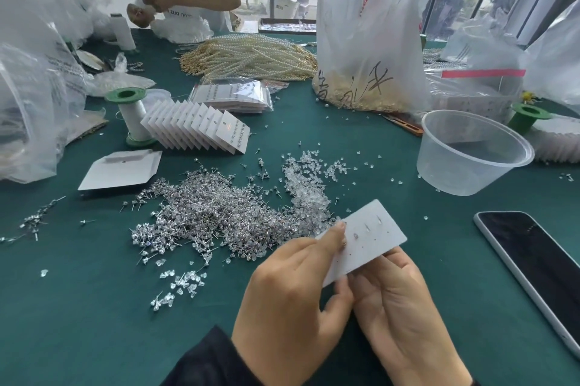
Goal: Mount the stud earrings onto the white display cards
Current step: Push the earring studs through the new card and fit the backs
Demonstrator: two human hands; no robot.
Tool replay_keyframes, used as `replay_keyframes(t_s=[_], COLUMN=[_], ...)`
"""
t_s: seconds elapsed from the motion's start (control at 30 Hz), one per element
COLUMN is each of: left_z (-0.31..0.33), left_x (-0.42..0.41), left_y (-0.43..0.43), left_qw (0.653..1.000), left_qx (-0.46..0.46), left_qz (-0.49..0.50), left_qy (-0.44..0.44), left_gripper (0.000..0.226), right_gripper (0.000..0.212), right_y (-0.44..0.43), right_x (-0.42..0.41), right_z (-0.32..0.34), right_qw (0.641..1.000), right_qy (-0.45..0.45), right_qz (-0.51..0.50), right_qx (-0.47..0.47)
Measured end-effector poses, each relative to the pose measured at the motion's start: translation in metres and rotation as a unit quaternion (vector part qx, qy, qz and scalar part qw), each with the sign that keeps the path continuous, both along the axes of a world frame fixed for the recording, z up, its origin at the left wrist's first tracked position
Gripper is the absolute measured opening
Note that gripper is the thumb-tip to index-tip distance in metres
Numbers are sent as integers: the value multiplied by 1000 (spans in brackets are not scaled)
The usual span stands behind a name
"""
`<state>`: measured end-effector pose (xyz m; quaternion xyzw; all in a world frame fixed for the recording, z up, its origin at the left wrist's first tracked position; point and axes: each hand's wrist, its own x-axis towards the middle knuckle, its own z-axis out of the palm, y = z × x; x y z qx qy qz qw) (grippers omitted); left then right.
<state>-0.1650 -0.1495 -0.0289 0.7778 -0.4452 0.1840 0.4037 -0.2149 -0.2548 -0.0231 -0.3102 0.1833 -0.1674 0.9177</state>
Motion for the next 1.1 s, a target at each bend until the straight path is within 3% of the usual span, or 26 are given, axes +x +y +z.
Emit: replay_keyframes(t_s=[0.07, 0.2, 0.3, 0.43, 0.53, 0.8, 0.87, 0.97, 1.0, 1.1], left_z=[1, 0, -1, 0, 3, 9, 8, 3, 2, 3], left_x=[-1, -2, 0, 3, 5, 19, 22, 29, 29, 26], left_y=[1, -1, -2, 2, 4, 19, 22, 26, 26, 26], left_qw=[1000, 1000, 999, 998, 998, 974, 951, 891, 874, 862], left_qx=[4, 13, -11, -17, -10, -57, -104, -194, -210, -223], left_qz=[-1, 22, 49, 54, 50, 60, 104, 127, 120, 101], left_qy=[4, 12, 12, 15, 30, 209, 274, 391, 422, 443], left_gripper=[46, 46, 32, 28, 23, 37, 34, 26, 30, 24], right_gripper=[58, 36, 44, 25, 29, 31, 27, 25, 21, 11], right_y=[0, 3, 8, 16, 21, 11, -2, -19, -20, -19], right_x=[0, 1, 2, 1, 1, 3, 0, -4, -5, -6], right_z=[0, 0, -1, -3, 1, 15, 19, 16, 11, -1], right_qw=[1000, 999, 995, 958, 921, 892, 840, 660, 621, 591], right_qy=[-5, -1, 7, 52, 44, 2, 8, 67, 83, 123], right_qz=[-7, -28, -68, -119, -129, -24, -13, 31, 44, 67], right_qx=[6, -23, -74, -254, -365, -452, -543, -748, -778, -795])
